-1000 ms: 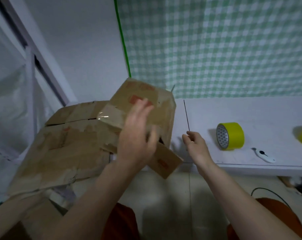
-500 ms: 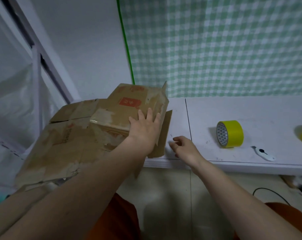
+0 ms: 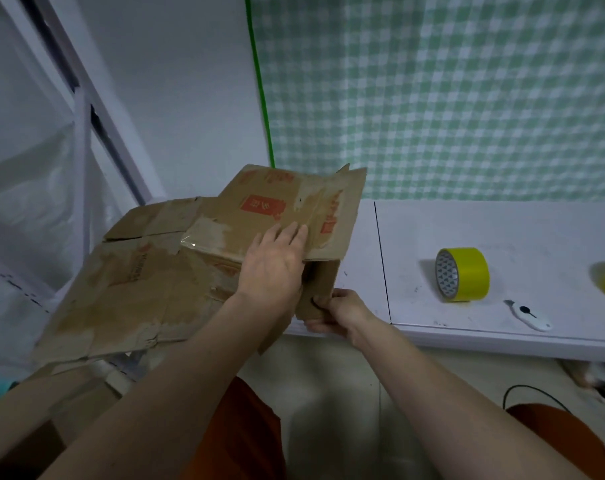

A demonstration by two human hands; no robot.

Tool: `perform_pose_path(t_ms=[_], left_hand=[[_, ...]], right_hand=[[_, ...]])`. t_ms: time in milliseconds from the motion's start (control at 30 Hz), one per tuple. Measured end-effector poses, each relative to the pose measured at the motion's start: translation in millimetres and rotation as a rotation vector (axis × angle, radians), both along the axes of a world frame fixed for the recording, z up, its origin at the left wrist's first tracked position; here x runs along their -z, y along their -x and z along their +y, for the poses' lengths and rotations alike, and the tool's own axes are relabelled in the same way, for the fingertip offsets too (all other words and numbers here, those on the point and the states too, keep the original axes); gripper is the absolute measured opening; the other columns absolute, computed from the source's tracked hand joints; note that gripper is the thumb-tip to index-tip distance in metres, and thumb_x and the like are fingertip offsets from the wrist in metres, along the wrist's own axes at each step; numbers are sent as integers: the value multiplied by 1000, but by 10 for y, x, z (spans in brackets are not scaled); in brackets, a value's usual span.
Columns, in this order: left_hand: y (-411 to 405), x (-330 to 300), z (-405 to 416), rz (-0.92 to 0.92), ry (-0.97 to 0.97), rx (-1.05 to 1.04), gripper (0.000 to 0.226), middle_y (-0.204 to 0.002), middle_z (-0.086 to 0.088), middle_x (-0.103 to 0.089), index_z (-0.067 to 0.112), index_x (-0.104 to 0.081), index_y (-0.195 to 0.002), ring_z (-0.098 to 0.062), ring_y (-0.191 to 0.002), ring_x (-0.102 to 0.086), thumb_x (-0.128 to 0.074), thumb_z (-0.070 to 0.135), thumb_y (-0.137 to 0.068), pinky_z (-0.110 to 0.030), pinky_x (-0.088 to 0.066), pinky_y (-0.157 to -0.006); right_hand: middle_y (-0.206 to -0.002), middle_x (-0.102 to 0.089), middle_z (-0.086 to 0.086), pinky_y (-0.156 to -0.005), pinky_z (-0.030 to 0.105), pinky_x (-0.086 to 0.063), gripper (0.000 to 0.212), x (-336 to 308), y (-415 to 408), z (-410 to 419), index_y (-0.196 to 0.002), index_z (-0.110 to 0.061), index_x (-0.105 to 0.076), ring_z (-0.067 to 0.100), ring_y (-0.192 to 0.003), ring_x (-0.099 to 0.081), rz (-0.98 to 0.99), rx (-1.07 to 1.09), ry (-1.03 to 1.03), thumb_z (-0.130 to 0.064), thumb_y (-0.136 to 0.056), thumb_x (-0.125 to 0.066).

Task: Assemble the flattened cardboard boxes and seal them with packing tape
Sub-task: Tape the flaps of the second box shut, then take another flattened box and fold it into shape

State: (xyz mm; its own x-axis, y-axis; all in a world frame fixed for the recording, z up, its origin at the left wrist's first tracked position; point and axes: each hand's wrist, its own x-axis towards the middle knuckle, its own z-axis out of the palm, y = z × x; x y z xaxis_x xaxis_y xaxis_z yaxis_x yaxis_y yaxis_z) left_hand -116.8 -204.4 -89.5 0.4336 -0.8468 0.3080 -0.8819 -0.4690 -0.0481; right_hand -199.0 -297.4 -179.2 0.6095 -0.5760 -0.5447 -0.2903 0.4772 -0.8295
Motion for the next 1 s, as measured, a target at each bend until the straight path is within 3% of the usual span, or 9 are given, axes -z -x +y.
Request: perform_pose_path(t_ms=[100, 200, 300, 400, 467, 533, 700, 833, 1000], left_hand=[[-38, -33, 86, 43, 185, 69, 48, -141, -6, -53, 13, -47, -141, -27, -130, -46, -54, 12, -94, -38, -36, -107], [-94, -175, 233, 122, 360, 42, 45, -136, -4, -57, 16, -51, -140, -24, -126, -49, -54, 10, -95, -36, -38, -105], [-168, -440, 465, 289, 595, -33, 37, -127, -2, -60, 20, -54, -136, -19, -119, -52, -48, 16, -100, -33, -40, -102], [-280, -645, 730, 371, 793, -79, 23, -87, 0, -61, 14, -63, -104, -16, -83, -58, -45, 27, -102, -30, -49, -75], [-363, -717, 963, 433, 908, -143, 31, -64, 7, -50, 18, -52, -74, -7, -57, -50, -44, 30, -101, -16, -37, -54], [-420, -762, 1264, 465, 1030, -193, 42, -52, 8, -42, 20, -42, -60, -2, -43, -43, -45, 29, -102, -11, -29, -44], [-550, -684, 2142, 388, 1217, -375, 54, -47, 0, -33, 15, -36, -51, -5, -37, -35, -46, 30, -101, -13, -24, -42], [-586, -460, 2982, 314, 1330, -487, 54, -60, -14, -46, -3, -51, -65, -18, -53, -44, -44, 39, -98, -33, -35, -53], [-433, -170, 3961, 233, 1292, -706, 42, -55, 12, -41, 25, -41, -61, 4, -47, -46, -46, 20, -102, -7, -30, -47]], right_hand=[[-96, -68, 19, -75, 42, -58, 22, 25, 5, 7, -113, 2, -57, 32, -84, -68, -57, 43, -75, -9, -94, -56], [-110, -65, 20, -69, 40, -60, 22, -25, 24, -28, -116, -1, -55, 36, -95, -67, -191, 142, -176, -10, -98, -48], [-106, -69, 18, -67, 41, -60, 24, -213, 90, -82, -118, -2, -55, 31, -87, -70, -451, 191, -278, -12, -99, -44], [-118, -65, 18, -82, 47, -56, 34, -560, 86, -73, -123, -6, -54, 29, -95, -69, -641, 129, -336, -13, -90, -52], [-119, -64, 19, -89, 49, -52, 39, -832, 21, 35, -123, -6, -55, 31, -105, -65, -696, 65, -326, -12, -85, -55], [-120, -64, 19, -95, 48, -48, 38, -1085, -60, 215, -124, -5, -54, 31, -111, -63, -726, -24, -296, -11, -87, -53], [-120, -64, 20, -97, 47, -47, 27, -1404, -344, 829, -116, -5, -56, 31, -113, -62, -729, -270, -253, -8, -90, -50], [-118, -65, 20, -94, 47, -49, 34, -1359, -683, 1514, -119, -3, -54, 30, -112, -63, -649, -433, -275, -7, -86, -52], [-116, -66, 18, -89, 40, -54, 35, -1086, -1007, 2323, -125, -7, -53, 28, -109, -64, -496, -671, -298, -9, -90, -49]])
